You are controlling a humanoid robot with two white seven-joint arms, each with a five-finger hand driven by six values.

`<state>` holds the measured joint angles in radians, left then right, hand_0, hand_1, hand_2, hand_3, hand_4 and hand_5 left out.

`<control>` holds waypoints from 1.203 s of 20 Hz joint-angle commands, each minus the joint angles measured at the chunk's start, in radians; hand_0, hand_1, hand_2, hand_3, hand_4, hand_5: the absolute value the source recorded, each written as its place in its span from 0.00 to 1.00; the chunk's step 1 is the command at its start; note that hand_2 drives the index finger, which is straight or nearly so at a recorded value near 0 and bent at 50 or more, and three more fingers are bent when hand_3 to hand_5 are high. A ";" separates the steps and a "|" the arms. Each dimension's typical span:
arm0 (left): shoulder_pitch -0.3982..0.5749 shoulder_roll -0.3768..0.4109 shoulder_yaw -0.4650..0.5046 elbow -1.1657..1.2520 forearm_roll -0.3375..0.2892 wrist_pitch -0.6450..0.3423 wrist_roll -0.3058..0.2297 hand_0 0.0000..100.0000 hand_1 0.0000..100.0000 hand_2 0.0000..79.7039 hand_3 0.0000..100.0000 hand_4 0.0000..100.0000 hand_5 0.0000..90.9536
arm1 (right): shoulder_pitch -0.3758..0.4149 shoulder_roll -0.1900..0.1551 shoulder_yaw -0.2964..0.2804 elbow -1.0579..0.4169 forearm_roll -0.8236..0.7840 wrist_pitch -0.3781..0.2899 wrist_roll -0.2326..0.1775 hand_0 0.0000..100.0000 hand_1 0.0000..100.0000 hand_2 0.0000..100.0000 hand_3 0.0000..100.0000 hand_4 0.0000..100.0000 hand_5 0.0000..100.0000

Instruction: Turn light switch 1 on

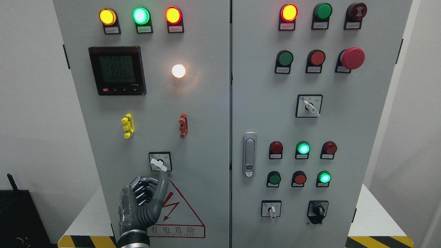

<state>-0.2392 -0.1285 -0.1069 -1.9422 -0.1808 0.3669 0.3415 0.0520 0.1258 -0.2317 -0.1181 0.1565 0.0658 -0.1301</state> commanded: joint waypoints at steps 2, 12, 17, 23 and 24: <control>0.167 0.021 0.006 -0.041 -0.002 -0.159 -0.010 0.16 0.48 0.76 0.95 0.97 0.97 | 0.000 0.000 0.000 0.000 0.000 0.000 0.000 0.31 0.00 0.00 0.00 0.00 0.00; 0.613 0.148 0.159 0.429 0.102 -0.715 -0.168 0.19 0.35 0.49 0.80 0.92 0.84 | 0.000 0.000 0.000 0.000 0.000 0.000 0.000 0.31 0.00 0.00 0.00 0.00 0.00; 0.699 0.199 0.133 0.966 0.109 -0.913 -0.252 0.20 0.37 0.17 0.40 0.53 0.19 | 0.000 0.000 0.000 0.000 0.000 0.000 0.000 0.31 0.00 0.00 0.00 0.00 0.00; 0.629 0.178 0.130 1.506 0.104 -0.934 -0.323 0.36 0.40 0.00 0.17 0.26 0.00 | 0.000 0.000 0.000 0.000 0.000 0.000 0.000 0.31 0.00 0.00 0.00 0.00 0.00; 0.595 0.165 0.130 1.605 0.103 -0.933 -0.353 0.38 0.40 0.00 0.15 0.23 0.00 | -0.001 0.000 0.000 0.000 0.000 0.000 0.000 0.31 0.00 0.00 0.00 0.00 0.00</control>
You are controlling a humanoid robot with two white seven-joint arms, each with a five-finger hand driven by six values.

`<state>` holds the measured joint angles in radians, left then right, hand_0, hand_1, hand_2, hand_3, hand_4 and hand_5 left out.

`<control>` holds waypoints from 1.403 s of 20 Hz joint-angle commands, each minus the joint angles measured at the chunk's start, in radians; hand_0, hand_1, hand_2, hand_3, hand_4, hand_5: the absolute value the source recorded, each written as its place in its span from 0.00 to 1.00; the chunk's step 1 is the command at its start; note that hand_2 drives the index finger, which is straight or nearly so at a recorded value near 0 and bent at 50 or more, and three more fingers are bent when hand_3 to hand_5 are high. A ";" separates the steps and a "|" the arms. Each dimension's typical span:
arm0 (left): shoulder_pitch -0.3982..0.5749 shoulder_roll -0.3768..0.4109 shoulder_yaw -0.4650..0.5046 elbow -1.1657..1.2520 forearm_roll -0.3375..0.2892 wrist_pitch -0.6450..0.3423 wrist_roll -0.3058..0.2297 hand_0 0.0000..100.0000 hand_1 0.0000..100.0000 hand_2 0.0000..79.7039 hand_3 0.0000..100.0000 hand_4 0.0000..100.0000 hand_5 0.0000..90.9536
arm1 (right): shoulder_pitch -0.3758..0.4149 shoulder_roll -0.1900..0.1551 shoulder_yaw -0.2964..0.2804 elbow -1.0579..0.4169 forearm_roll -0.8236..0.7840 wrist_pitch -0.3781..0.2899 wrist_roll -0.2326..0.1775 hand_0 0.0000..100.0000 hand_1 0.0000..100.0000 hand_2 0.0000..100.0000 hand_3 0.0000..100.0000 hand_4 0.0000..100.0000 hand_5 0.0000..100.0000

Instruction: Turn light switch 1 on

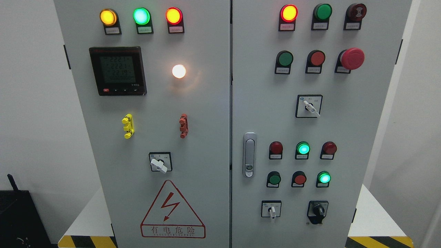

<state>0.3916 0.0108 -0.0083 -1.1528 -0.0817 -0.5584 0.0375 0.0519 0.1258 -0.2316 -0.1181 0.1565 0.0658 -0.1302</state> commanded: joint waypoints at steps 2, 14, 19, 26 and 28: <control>-0.097 0.003 0.037 0.971 0.010 0.021 -0.082 0.41 0.40 0.00 0.06 0.14 0.00 | 0.000 0.000 0.000 0.000 0.000 0.000 0.000 0.31 0.00 0.00 0.00 0.00 0.00; -0.186 -0.048 -0.010 1.029 0.000 0.448 -0.140 0.40 0.12 0.00 0.00 0.00 0.00 | 0.000 0.000 0.000 0.000 0.000 0.000 0.000 0.31 0.00 0.00 0.00 0.00 0.00; -0.206 -0.061 -0.013 1.024 0.000 0.446 -0.128 0.34 0.06 0.00 0.00 0.00 0.00 | 0.000 0.000 0.000 0.000 0.000 0.000 0.000 0.31 0.00 0.00 0.00 0.00 0.00; -0.227 -0.063 -0.004 1.025 0.003 0.446 -0.123 0.32 0.04 0.00 0.00 0.00 0.00 | 0.000 0.000 0.000 0.000 0.000 0.000 0.000 0.31 0.00 0.00 0.00 0.00 0.00; -0.231 -0.063 -0.004 1.024 0.003 0.445 -0.120 0.32 0.04 0.00 0.00 0.00 0.00 | 0.000 0.000 0.000 0.000 0.000 0.000 0.000 0.31 0.00 0.00 0.00 0.00 0.00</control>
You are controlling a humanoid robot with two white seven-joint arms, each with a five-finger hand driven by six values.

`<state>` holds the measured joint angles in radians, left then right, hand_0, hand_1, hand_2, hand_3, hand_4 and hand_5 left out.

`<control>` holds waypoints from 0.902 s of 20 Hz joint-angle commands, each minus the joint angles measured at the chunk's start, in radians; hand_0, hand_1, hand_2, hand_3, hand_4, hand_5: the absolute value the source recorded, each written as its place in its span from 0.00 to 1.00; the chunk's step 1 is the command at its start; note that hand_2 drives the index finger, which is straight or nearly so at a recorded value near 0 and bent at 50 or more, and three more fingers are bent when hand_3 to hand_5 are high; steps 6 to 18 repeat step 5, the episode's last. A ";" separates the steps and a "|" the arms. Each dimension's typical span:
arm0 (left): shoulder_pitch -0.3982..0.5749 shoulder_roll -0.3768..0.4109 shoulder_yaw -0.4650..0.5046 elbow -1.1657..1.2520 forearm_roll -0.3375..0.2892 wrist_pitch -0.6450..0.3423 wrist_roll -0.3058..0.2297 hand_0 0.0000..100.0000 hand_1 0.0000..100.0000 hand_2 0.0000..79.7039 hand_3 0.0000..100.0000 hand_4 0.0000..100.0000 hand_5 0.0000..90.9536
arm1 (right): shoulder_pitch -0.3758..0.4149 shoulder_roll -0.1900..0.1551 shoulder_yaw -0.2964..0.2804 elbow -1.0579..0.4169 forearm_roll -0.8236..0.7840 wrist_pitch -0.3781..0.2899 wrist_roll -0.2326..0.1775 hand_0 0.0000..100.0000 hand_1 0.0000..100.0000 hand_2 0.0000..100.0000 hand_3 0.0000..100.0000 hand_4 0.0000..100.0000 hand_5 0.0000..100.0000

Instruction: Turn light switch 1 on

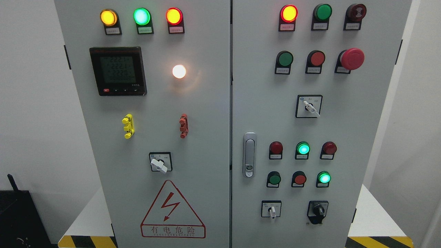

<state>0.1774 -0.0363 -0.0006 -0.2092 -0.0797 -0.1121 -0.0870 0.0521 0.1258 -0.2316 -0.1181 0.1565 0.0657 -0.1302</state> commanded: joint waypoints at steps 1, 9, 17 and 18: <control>-0.018 -0.016 -0.012 0.082 0.001 -0.001 0.004 0.31 0.04 0.00 0.00 0.00 0.00 | 0.000 0.000 0.000 0.000 0.000 0.000 0.000 0.31 0.00 0.00 0.00 0.00 0.00; -0.019 -0.014 -0.010 0.080 0.001 -0.001 0.009 0.31 0.04 0.00 0.00 0.00 0.00 | 0.000 0.000 0.000 0.000 0.000 0.000 0.000 0.31 0.00 0.00 0.00 0.00 0.00; -0.019 -0.014 -0.010 0.080 0.001 -0.001 0.009 0.31 0.04 0.00 0.00 0.00 0.00 | 0.000 0.000 0.000 0.000 0.000 0.000 0.000 0.31 0.00 0.00 0.00 0.00 0.00; -0.019 -0.014 -0.010 0.080 0.001 -0.001 0.009 0.31 0.04 0.00 0.00 0.00 0.00 | 0.000 0.000 0.000 0.000 0.000 0.000 0.000 0.31 0.00 0.00 0.00 0.00 0.00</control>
